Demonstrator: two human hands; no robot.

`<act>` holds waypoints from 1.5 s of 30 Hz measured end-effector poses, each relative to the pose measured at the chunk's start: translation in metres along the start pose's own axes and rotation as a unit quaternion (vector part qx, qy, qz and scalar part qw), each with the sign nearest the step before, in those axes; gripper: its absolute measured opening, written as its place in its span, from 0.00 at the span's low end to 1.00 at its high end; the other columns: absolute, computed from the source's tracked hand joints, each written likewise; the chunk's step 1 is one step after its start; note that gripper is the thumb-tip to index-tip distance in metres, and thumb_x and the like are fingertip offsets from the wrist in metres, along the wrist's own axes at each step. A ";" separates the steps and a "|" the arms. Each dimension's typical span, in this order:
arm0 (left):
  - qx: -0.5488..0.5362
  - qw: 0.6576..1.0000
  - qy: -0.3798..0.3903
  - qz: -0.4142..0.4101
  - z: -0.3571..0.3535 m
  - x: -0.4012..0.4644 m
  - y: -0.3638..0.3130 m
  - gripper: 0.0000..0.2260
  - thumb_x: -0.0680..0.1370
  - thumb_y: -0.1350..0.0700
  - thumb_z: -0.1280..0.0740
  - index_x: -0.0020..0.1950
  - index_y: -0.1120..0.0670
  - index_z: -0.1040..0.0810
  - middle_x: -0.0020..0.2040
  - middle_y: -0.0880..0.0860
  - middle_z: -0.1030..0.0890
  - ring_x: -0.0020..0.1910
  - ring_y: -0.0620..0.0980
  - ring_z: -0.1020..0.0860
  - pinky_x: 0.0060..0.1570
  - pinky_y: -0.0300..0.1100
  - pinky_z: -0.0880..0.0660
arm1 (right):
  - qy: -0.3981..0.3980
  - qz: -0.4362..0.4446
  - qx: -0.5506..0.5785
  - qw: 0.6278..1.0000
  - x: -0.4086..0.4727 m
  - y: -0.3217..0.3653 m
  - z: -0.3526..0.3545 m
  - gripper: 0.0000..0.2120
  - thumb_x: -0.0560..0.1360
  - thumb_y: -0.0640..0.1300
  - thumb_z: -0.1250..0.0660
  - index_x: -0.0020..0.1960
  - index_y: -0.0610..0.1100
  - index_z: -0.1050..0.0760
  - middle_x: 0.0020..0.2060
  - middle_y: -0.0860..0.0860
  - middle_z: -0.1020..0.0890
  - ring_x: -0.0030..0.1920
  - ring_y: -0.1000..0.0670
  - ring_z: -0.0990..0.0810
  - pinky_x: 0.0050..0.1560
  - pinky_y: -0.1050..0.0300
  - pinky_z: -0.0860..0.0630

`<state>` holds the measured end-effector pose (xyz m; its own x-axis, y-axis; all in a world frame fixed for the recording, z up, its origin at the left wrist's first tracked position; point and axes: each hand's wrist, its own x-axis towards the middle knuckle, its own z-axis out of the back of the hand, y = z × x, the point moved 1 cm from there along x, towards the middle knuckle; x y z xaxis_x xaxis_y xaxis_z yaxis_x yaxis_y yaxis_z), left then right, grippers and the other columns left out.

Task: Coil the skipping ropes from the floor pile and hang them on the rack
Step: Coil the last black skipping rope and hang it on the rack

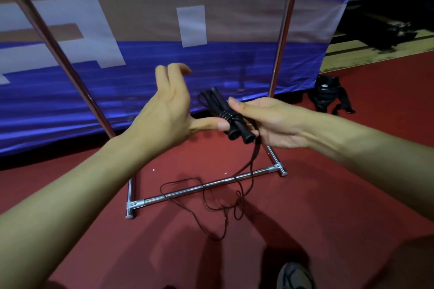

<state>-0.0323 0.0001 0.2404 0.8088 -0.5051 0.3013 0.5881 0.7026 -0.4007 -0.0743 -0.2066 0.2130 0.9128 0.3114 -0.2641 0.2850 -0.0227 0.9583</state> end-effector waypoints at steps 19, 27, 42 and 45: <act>-0.526 0.819 0.205 0.100 -0.009 -0.014 -0.022 0.16 0.82 0.48 0.37 0.65 0.57 0.28 0.46 0.57 0.24 0.40 0.52 0.22 0.44 0.48 0.19 | -0.150 0.215 -0.196 0.945 -0.013 0.011 -0.012 0.12 0.78 0.53 0.31 0.45 0.45 0.27 0.31 0.55 0.24 0.31 0.54 0.26 0.29 0.61 0.30; -0.496 0.831 0.236 0.088 0.005 -0.009 -0.016 0.09 0.78 0.48 0.36 0.47 0.52 0.30 0.36 0.55 0.25 0.28 0.50 0.32 0.29 0.39 0.38 | 0.117 0.054 -0.148 0.981 -0.021 0.006 0.006 0.25 0.76 0.59 0.36 0.55 0.37 0.26 0.31 0.51 0.25 0.33 0.52 0.31 0.46 0.55 0.24; -0.222 0.820 0.528 -0.007 -0.012 -0.024 -0.034 0.17 0.80 0.43 0.30 0.54 0.56 0.25 0.32 0.51 0.27 0.31 0.51 0.32 0.33 0.43 0.33 | 0.094 0.025 -0.540 0.836 -0.023 0.022 0.026 0.13 0.76 0.55 0.26 0.41 0.46 0.18 0.32 0.43 0.20 0.32 0.53 0.29 0.36 0.60 0.31; -0.178 0.840 0.513 -0.009 -0.020 -0.025 -0.033 0.14 0.80 0.42 0.30 0.49 0.52 0.23 0.32 0.51 0.25 0.32 0.51 0.29 0.34 0.41 0.31 | 0.056 0.074 -0.574 0.813 -0.029 0.037 0.017 0.10 0.77 0.55 0.28 0.42 0.50 0.17 0.33 0.55 0.18 0.34 0.55 0.23 0.38 0.64 0.29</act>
<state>-0.0715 -0.0208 0.2284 0.2740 -0.8089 -0.5201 0.4180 0.5872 -0.6931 -0.0851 -0.2327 0.2540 0.8612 0.4727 -0.1865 -0.3460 0.8142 0.4662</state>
